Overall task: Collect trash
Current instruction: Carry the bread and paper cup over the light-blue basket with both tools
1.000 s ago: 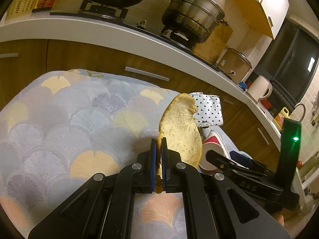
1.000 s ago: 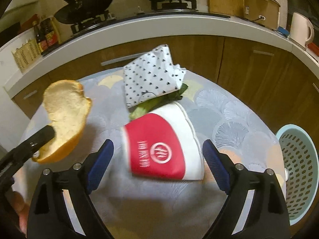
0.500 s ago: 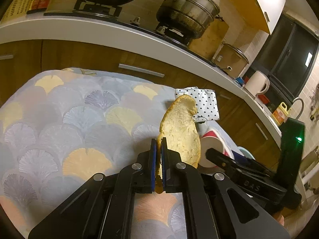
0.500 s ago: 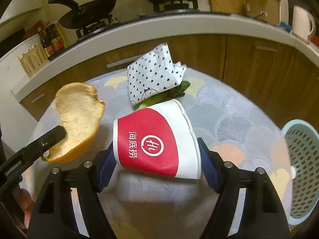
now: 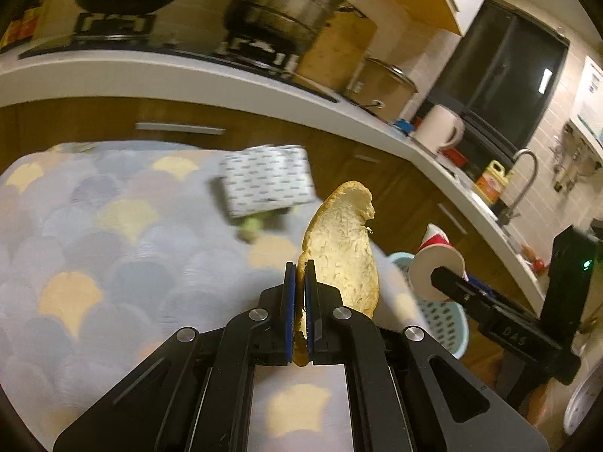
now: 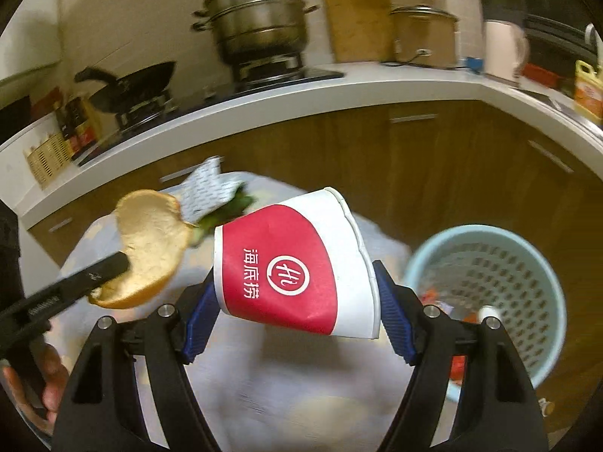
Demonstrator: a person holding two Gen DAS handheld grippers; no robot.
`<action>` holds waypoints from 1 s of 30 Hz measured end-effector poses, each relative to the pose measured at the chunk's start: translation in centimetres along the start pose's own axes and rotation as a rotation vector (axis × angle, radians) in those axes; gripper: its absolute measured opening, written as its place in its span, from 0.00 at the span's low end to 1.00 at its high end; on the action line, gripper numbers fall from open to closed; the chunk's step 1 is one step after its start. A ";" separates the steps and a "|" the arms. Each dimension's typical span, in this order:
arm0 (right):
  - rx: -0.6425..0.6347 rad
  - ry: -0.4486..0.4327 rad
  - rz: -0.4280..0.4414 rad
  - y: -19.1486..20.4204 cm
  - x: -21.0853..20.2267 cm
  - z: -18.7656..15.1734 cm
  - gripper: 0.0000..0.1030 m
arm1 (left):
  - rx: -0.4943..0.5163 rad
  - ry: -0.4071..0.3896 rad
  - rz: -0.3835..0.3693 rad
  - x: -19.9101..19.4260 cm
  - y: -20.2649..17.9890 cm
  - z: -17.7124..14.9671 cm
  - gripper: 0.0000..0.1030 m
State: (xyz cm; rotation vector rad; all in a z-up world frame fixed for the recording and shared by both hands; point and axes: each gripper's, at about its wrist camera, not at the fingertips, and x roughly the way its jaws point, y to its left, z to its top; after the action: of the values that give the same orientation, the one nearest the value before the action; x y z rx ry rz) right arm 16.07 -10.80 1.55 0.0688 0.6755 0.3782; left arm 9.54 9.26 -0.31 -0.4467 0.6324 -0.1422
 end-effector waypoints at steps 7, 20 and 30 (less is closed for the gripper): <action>0.109 -0.023 -0.046 -6.6 -2.7 -0.6 0.69 | 0.095 0.041 -0.031 2.9 -6.1 -0.2 0.02; 0.276 -0.017 -0.183 -17.3 -3.5 -3.1 0.69 | 0.234 0.170 -0.080 11.6 -16.2 -2.2 0.02; 0.328 0.089 -0.256 -21.3 0.0 -4.5 0.70 | 0.309 0.250 -0.071 17.4 -19.9 -4.0 0.03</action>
State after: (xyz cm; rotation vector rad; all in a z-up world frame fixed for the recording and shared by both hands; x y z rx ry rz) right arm 20.07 -30.87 -5.88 0.2752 0.8192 0.0217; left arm 21.23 -14.52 -3.71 -0.1526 0.8250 -0.3622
